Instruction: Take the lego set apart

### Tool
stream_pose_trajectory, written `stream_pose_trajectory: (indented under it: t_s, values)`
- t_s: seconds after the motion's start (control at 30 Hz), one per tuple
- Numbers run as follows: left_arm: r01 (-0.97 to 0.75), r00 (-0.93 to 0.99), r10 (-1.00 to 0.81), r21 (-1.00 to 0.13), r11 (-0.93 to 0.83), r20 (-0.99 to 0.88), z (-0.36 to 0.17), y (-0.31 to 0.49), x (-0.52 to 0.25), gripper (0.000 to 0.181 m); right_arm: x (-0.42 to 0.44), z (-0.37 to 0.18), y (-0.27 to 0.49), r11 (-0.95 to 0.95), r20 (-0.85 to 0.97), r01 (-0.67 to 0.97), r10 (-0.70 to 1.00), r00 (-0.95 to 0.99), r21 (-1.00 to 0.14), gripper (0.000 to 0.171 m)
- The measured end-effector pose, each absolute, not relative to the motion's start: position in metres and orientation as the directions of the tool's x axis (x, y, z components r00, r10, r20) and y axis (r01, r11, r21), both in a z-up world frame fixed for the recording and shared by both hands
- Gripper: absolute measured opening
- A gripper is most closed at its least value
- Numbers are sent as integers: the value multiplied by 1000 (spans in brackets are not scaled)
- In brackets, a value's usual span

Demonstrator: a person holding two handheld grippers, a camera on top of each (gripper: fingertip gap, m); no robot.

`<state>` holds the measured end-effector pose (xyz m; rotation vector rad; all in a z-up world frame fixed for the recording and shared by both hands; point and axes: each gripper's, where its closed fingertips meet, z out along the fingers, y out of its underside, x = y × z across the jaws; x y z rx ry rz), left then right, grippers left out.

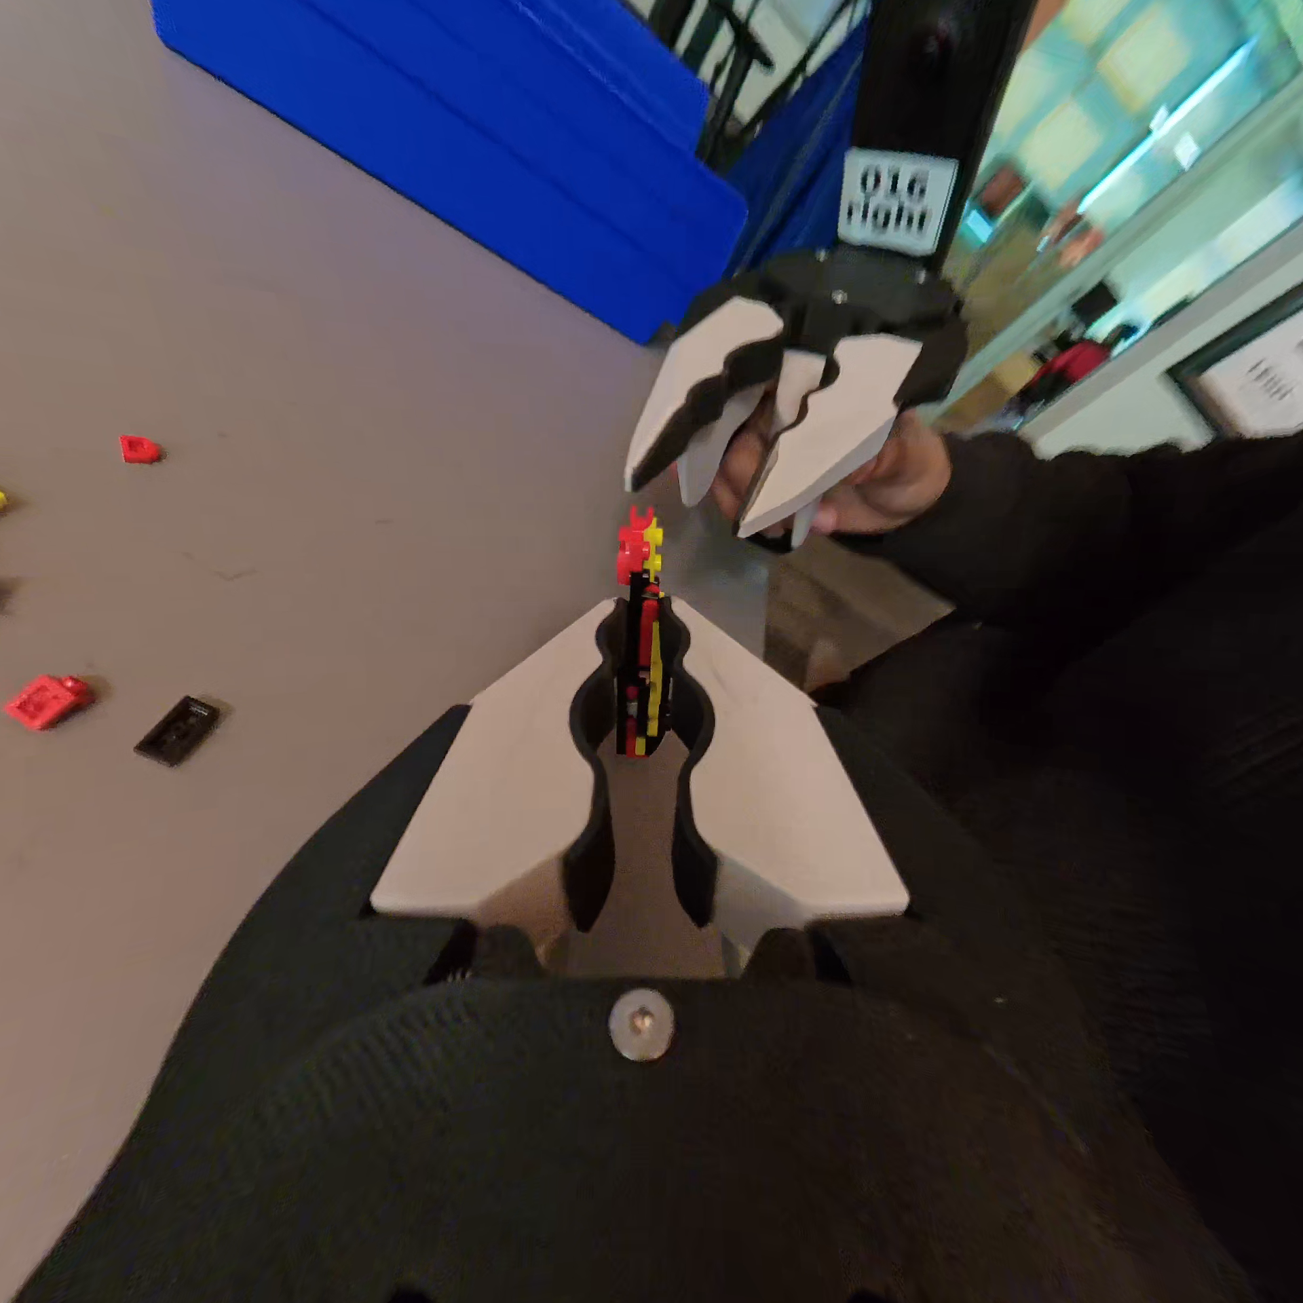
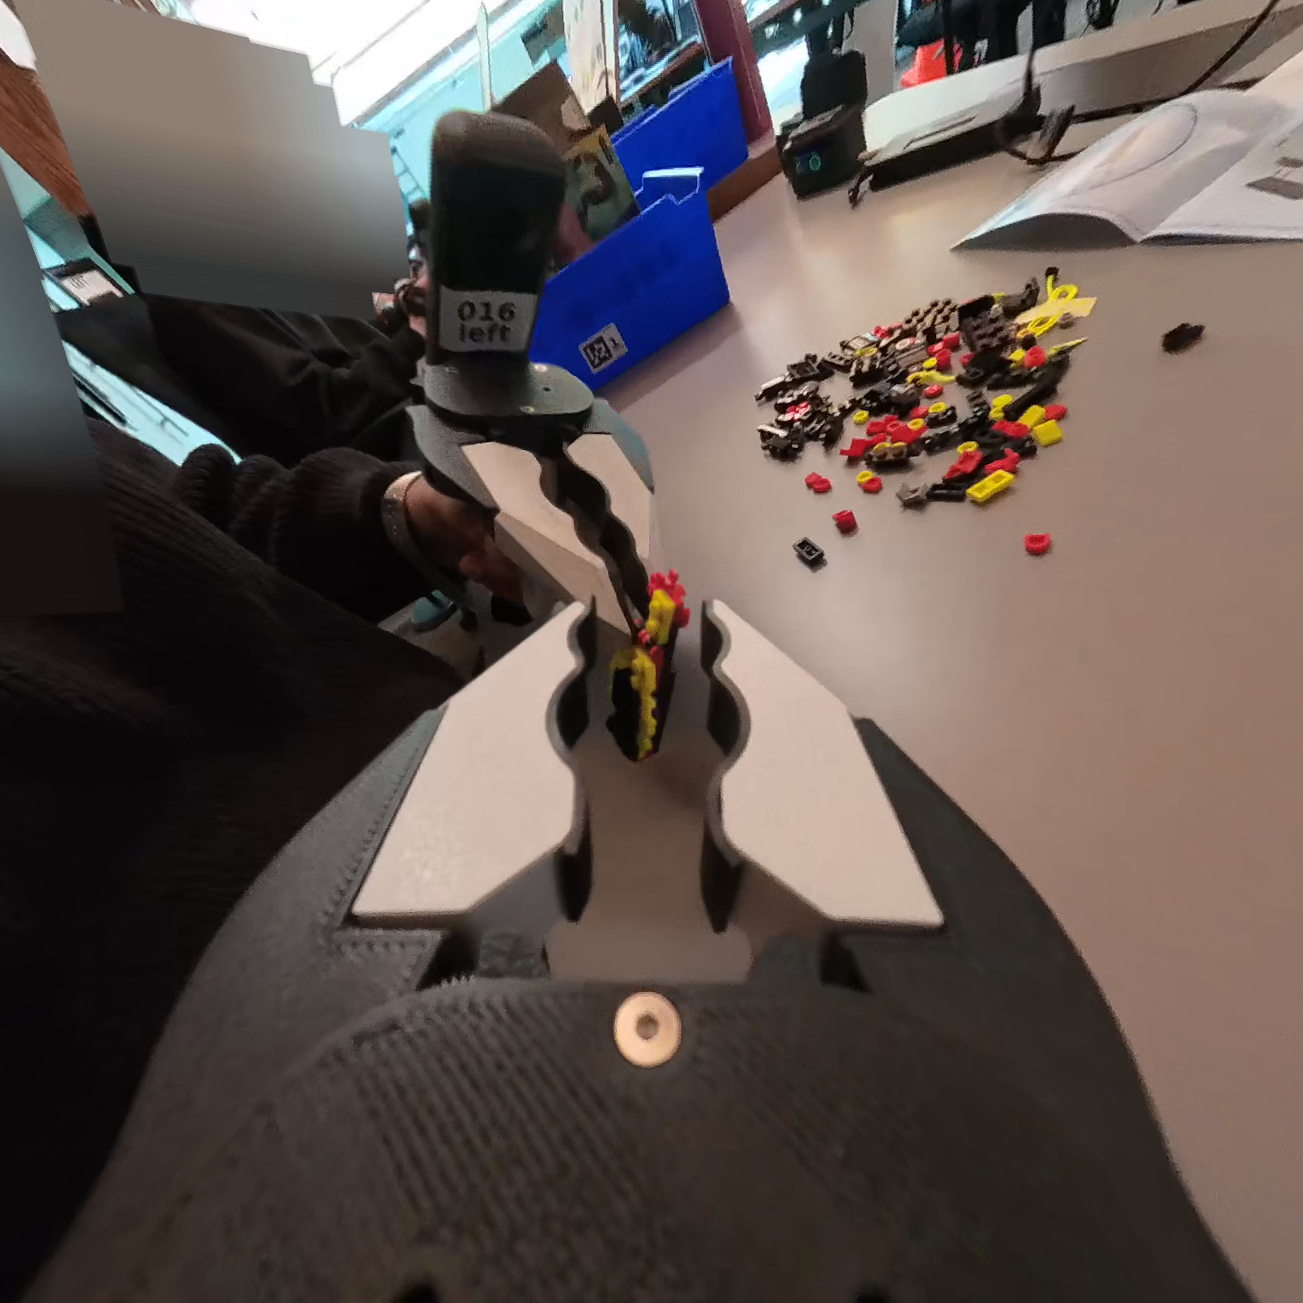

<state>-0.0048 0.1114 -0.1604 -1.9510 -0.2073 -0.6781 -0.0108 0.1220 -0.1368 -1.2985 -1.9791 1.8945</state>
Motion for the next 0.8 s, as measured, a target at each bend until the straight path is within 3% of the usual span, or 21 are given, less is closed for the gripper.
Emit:
stream_pose_trajectory:
  t_s: [0.13,0.27,0.4,0.43,0.5,0.57,0.7,0.73,0.8]
  values:
    - [270,876,-215,-809,-522,432,-170,109,13,4,-8,-140,112,-133,-485,515,592,-644,-847,30]
    - [262,866,-240,-808,-528,438,-169,109,18,4,3,-156,102,-28,-488,573,560,-670,-819,19]
    - [303,854,-234,-809,-504,466,-164,109,13,6,0,-154,106,-38,-481,565,574,-663,-824,9]
    - [325,863,-201,-815,-481,463,-161,111,7,15,-2,-150,110,-69,-489,558,579,-653,-827,9]
    - [359,880,-136,-825,-437,455,-158,113,-8,52,-9,-141,119,-171,-531,544,575,-622,-822,9]
    - [391,862,-143,-818,-422,486,-155,112,-11,65,-13,-126,128,-320,-626,545,511,-589,-775,9]
    - [471,764,-265,-790,-393,588,-135,112,9,67,-14,-109,125,-498,-768,591,322,-554,-635,9]
    - [475,761,-276,-794,-379,587,-132,113,10,61,-12,-112,119,-477,-766,603,322,-557,-639,9]
    - [457,770,-291,-810,-367,567,-130,112,11,32,-9,-118,107,-397,-731,614,357,-581,-682,9]
